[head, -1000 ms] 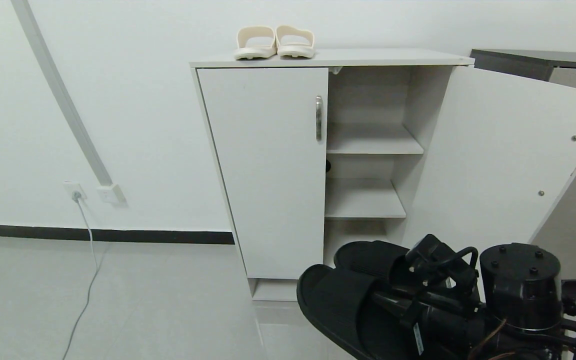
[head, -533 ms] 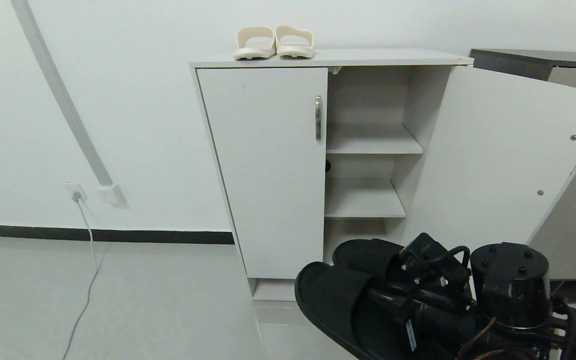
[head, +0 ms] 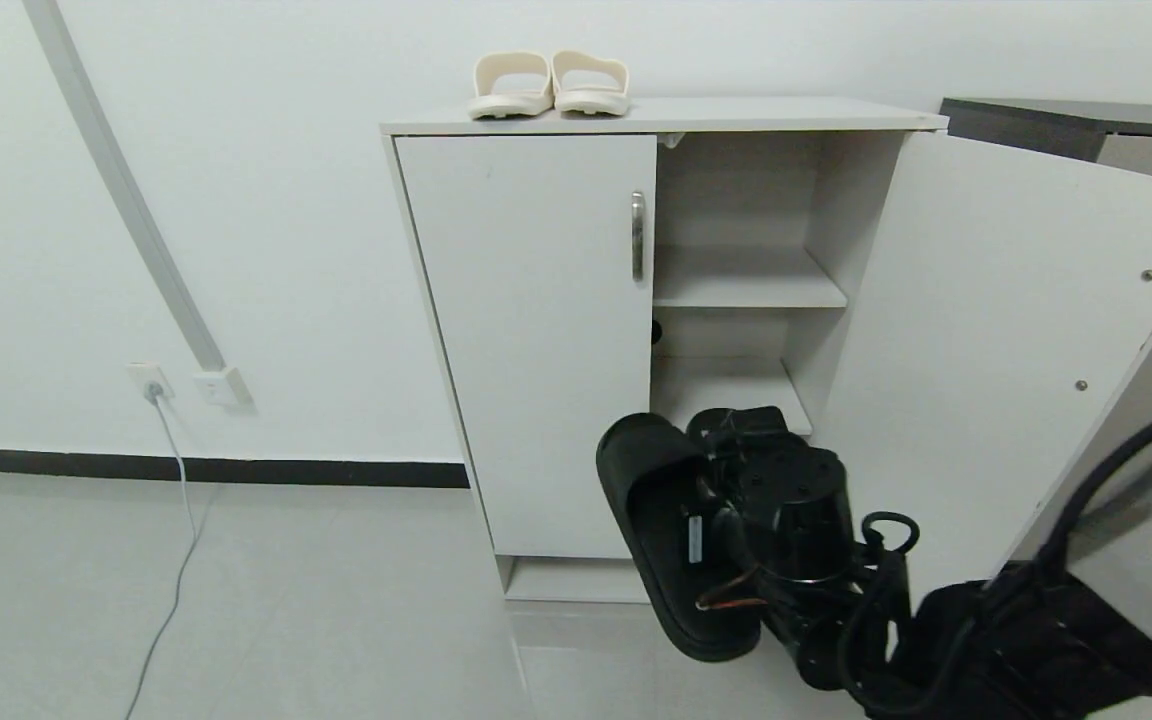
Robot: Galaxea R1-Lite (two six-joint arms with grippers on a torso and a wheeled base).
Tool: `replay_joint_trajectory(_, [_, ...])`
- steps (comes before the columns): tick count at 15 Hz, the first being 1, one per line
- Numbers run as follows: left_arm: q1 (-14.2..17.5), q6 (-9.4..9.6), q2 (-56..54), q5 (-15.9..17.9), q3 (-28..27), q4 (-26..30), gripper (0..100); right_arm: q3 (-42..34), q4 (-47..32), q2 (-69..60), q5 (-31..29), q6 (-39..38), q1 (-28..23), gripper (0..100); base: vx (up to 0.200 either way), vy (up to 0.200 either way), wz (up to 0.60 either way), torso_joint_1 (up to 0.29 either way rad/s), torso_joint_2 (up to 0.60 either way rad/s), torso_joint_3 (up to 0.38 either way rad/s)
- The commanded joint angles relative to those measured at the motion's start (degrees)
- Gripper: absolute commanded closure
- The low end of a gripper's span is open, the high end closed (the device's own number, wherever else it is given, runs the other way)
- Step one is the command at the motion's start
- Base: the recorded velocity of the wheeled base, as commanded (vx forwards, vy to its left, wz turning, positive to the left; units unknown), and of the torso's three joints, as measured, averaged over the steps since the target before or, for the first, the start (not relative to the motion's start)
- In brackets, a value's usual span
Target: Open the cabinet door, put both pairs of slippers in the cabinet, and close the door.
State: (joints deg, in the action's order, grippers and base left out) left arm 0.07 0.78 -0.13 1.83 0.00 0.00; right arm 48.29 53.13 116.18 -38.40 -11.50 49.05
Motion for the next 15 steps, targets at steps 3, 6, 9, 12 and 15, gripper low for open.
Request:
replay_joint_trajectory(3, [0.0, 0.01, 0.1, -0.1, 0.0, 0.0, 100, 8.1, -1.1, 8.8, -7.5, -1.2, -1.9, 100, 0.000, 0.000, 0.00, 0.000, 0.00, 0.000])
replay_joint_trajectory(6, [0.0, 0.01, 0.1, -0.3, 0.0, 0.0, 100, 8.0, -1.1, 8.8, -9.1, -1.2, -2.2, 100, 0.000, 0.000, 0.00, 0.000, 0.00, 0.000])
replay_joint_trajectory(9, [0.0, -0.08, 0.1, -0.3, 0.0, 0.0, 100, 7.7, -1.0, 8.8, -9.3, -1.2, -2.2, 100, 0.000, -0.200, 0.00, 0.001, 0.00, 0.002])
replay_joint_trajectory(12, [0.0, -0.08, 0.1, -0.3, 0.0, 0.0, 100, 7.7, -1.1, 9.0, -9.6, -1.1, -2.2, 100, 0.000, -0.200, 0.00, 0.004, 0.00, 0.001])
replay_joint_trajectory(15, [0.0, -0.16, 0.1, -0.3, 0.0, 0.0, 100, 7.7, -1.0, 9.8, -9.6, -1.1, -2.6, 100, 0.000, -0.067, 0.00, 0.001, 0.00, -0.001])
